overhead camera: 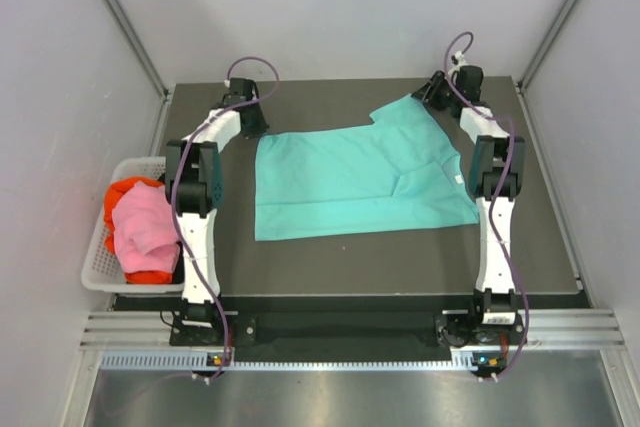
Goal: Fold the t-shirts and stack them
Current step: Fold the tshirt
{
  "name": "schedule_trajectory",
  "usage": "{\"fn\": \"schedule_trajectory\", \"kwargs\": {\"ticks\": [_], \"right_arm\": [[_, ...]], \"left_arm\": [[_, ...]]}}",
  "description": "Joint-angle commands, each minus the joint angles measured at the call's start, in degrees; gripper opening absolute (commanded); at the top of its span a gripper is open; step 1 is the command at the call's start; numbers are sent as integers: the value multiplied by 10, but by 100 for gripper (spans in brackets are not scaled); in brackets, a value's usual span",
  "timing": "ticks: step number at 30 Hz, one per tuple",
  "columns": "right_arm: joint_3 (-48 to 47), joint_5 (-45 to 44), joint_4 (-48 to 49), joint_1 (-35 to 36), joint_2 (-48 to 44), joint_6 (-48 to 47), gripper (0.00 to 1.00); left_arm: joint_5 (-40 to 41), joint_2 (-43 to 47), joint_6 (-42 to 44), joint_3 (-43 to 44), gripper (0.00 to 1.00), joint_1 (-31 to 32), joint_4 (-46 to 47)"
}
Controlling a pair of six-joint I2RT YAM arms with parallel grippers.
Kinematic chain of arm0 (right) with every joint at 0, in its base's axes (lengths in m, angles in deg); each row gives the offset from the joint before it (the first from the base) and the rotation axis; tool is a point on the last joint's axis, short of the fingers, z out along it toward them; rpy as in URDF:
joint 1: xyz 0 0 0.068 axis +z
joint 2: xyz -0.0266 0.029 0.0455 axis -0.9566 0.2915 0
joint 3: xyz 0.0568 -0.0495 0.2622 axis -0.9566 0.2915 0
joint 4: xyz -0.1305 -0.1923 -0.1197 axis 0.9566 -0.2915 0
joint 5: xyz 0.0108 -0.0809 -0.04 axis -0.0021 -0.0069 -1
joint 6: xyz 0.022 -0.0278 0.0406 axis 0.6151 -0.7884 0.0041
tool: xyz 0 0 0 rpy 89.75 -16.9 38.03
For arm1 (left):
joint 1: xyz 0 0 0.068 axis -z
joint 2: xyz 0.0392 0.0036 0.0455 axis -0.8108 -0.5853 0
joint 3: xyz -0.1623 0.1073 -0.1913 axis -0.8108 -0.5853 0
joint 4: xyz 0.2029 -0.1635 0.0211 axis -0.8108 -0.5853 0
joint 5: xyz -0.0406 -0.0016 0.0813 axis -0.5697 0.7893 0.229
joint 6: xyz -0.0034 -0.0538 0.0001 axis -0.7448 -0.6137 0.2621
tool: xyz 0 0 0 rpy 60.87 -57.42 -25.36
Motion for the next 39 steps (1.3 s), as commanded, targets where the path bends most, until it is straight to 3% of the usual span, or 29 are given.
{"fn": "schedule_trajectory", "kwargs": {"ticks": [1, 3, 6, 12, 23, 30, 39], "right_arm": [[-3, 13, 10, 1, -11, -20, 28], [-1, 24, 36, -1, -14, -20, 11], [17, 32, 78, -4, -33, -18, 0], [114, 31, 164, -18, -129, -11, 0], [333, 58, 263, -45, -290, -1, 0], [448, 65, 289, -56, -368, 1, 0], [630, 48, 297, -71, -506, -11, 0]], "left_arm": [[-31, 2, 1, 9, 0, -2, 20], [-38, 5, -2, 14, 0, -2, 18], [-37, 18, -8, 17, 0, -1, 12], [-19, 59, -2, 15, 0, -1, -15], [6, 154, 21, -69, 0, -4, -10], [-3, 196, 24, -97, 0, -4, -50], [-41, 276, 18, -213, 0, -3, -63]]}}
